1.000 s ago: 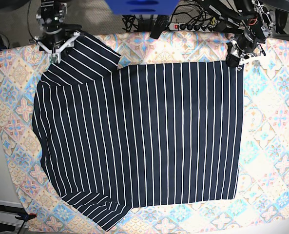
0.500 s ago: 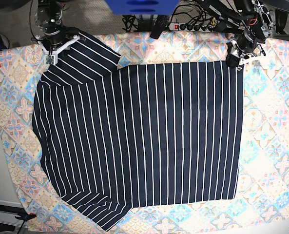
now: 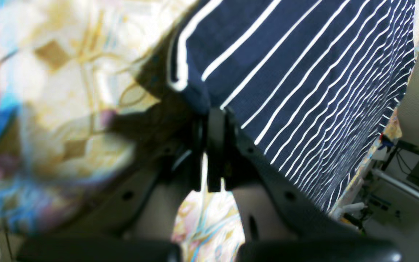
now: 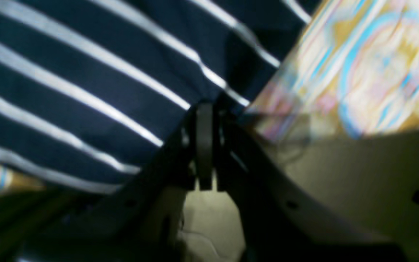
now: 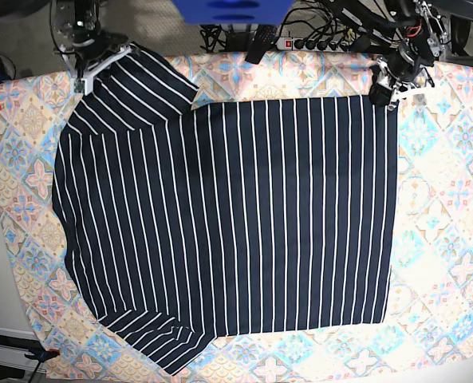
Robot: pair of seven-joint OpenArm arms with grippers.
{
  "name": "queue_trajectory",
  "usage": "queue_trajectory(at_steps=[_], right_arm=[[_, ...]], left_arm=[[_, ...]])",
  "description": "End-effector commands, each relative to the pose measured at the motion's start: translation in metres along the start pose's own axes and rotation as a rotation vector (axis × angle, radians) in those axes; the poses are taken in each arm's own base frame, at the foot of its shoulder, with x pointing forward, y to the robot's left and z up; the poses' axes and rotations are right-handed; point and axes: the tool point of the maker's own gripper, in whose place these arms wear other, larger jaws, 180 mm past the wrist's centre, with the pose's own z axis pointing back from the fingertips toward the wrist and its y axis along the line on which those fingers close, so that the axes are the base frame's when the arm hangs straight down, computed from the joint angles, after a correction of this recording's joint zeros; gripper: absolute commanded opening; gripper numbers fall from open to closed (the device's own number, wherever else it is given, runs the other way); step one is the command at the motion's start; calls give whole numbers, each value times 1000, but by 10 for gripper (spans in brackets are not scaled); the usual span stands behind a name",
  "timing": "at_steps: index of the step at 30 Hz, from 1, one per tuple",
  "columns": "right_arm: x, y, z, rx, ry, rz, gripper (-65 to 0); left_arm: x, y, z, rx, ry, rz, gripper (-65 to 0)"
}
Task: Fold the T-shirt properly
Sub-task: 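Lift the shirt edge with both grippers and fold it over the body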
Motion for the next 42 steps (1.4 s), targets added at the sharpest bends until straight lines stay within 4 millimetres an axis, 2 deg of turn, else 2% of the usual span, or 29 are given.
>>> queue_trajectory(at_steps=[1,6,7,15,21,28,31,34,37,39,42], right_arm=[[14,-6,6,-11,-44,13,-643],[10,-14,21,-32,-45,18,-643],[6,-17,23,-37,-37,20,-643],[-13,-24,35,-52,8,28,-643],[-20,-39,52,-88,19,36,-643],[-22,-54,71,-118,25,57,-643],[-14,-59,78,-118,-15,76,-643],[-4,-68,79,-143,-52,76,-643],[26,-66,69,-143,-125,66,-643],[40,-63,62,-138,-153,60,-643],[73,-58,51,-128,-218,45,-643]], left_arm=[[4,10,7,40,13,-24,-650],[-1,27,18,80,39,-31,-650],[5,26,22,84,30,-53,-650],[10,21,56,96,1,-162,-650],[10,14,70,93,-11,-210,-650],[3,29,81,130,8,-211,-650],[3,26,85,128,5,-228,-650],[7,7,88,94,-17,-267,-650],[15,-18,87,41,-52,-306,-650],[20,-29,83,14,-68,-309,-650],[27,-47,75,-29,-93,-311,-650]])
